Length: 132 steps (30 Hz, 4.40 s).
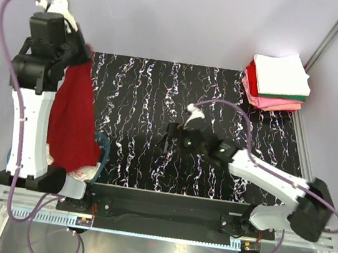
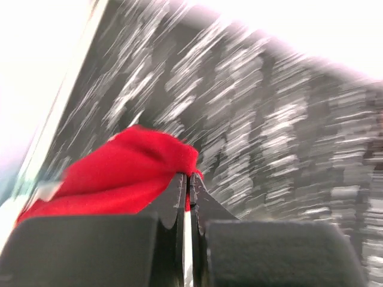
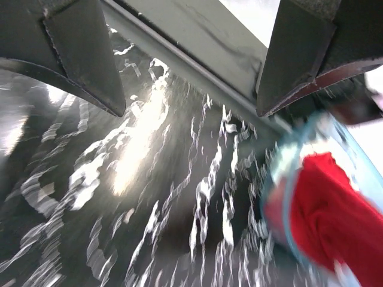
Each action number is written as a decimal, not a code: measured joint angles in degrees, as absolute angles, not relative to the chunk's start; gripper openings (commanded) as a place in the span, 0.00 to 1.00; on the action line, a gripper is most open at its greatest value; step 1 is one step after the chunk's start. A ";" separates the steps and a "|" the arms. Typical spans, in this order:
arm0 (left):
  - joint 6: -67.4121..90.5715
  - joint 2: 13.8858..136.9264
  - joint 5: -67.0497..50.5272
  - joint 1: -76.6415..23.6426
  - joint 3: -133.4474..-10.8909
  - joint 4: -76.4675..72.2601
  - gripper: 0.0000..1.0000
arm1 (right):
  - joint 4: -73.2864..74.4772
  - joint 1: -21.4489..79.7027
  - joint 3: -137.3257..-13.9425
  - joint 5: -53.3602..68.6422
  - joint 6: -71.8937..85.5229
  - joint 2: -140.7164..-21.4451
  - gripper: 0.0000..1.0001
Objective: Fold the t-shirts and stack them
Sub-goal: Move the tshirt to the center of the board, then flatten the tshirt out
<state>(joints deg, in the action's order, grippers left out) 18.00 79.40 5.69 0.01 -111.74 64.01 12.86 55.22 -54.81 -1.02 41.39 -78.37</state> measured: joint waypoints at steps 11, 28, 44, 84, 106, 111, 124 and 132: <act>18.65 81.34 -9.61 -33.19 -110.72 51.03 0.00 | 34.33 50.98 -65.71 -23.68 41.28 -48.45 1.00; 19.25 88.77 -35.09 -50.35 -120.31 37.98 0.00 | 57.14 50.96 -58.98 -38.44 55.00 -38.52 1.00; 20.56 73.12 0.12 -32.18 -76.18 50.41 0.91 | 61.56 50.96 -54.72 -37.69 61.56 -44.86 1.00; 12.64 114.02 24.51 -82.17 -92.20 43.13 0.00 | 76.62 50.24 -69.47 -43.46 62.94 -33.82 1.00; 19.40 89.21 3.95 -26.44 -80.79 52.73 0.98 | 61.10 50.19 -57.49 -26.06 58.19 -46.54 0.92; 19.31 89.17 2.74 -24.71 -80.84 48.25 0.94 | 49.74 51.81 -51.00 -15.84 57.63 -58.85 0.92; 20.62 125.40 -5.63 -14.17 -118.32 38.61 0.88 | 42.22 53.25 -49.12 -12.40 54.68 -61.49 0.96; 26.46 148.20 -10.92 -10.55 -135.39 37.19 0.83 | 41.89 53.25 -50.09 -11.64 51.99 -59.81 0.97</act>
<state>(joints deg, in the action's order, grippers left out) 26.46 148.20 -10.92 -10.55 -135.39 37.19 41.89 53.25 -50.09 -11.64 51.99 -59.81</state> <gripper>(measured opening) 0.849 0.964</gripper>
